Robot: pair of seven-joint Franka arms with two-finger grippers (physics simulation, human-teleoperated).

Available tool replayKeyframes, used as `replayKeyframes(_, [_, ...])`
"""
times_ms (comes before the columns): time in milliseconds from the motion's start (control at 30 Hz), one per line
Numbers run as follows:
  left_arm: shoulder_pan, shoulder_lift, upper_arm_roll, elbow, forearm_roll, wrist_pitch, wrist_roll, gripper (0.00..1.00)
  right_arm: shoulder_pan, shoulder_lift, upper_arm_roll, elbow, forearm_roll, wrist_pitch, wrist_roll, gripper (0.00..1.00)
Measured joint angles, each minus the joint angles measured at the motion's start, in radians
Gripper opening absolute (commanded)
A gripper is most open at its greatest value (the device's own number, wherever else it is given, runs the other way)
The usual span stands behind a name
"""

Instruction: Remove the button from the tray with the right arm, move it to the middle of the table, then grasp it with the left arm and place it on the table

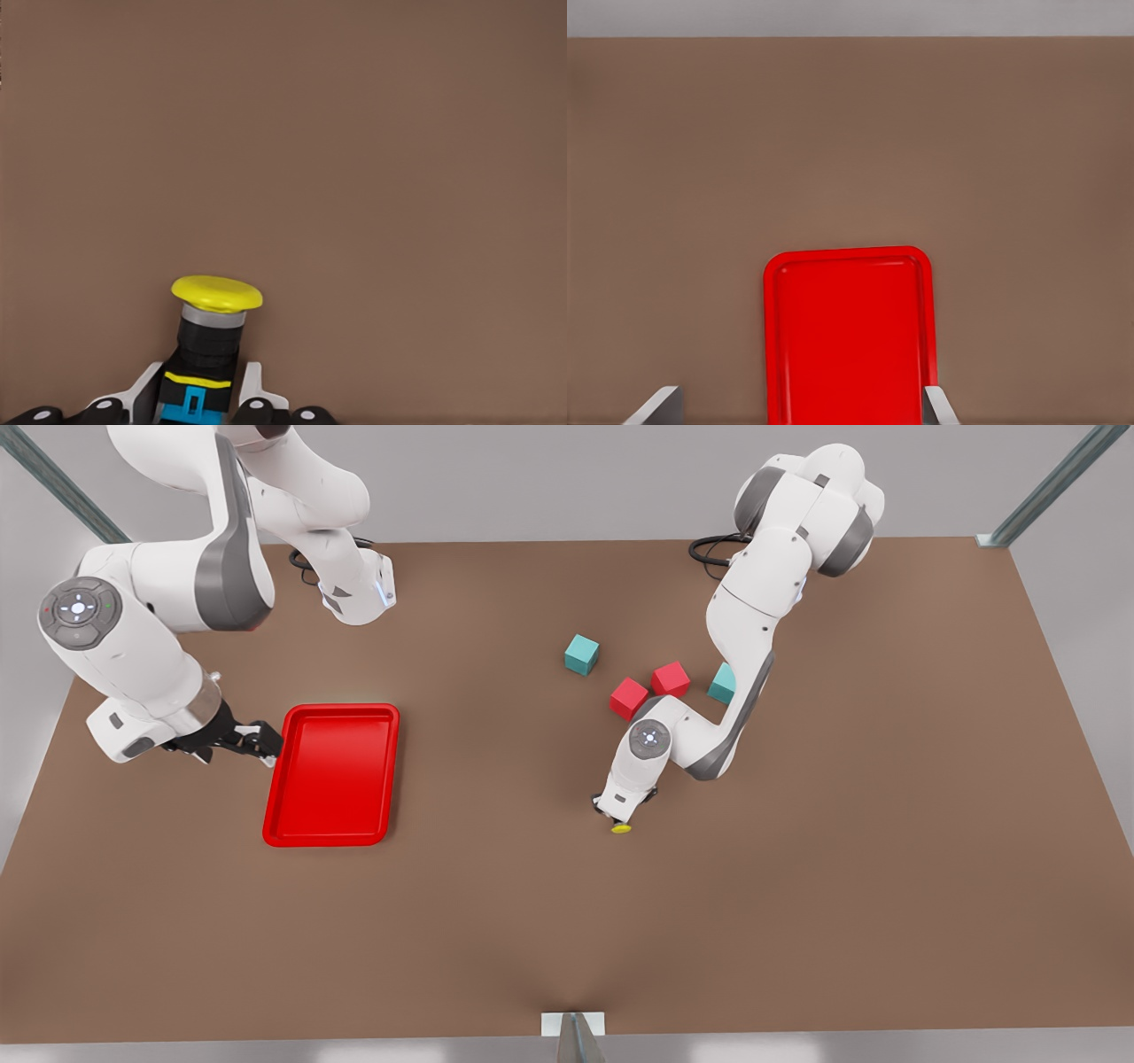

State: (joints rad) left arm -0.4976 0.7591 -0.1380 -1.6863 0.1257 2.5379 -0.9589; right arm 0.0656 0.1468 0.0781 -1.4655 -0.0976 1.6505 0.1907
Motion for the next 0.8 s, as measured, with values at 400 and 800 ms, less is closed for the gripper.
replayKeyframes(400, [0.0, 0.003, -0.001, 0.0, 0.0, -0.016, -0.012, 0.46, -0.001, -0.001, 0.0, 0.0, 0.0, 0.001, -0.008, 1.0])
replayKeyframes(800, [-0.002, -0.015, 0.0, 0.007, -0.003, -0.033, -0.021, 0.46, -0.012, -0.003, 0.001, 0.0, -0.005, -0.017, -0.014, 1.0])
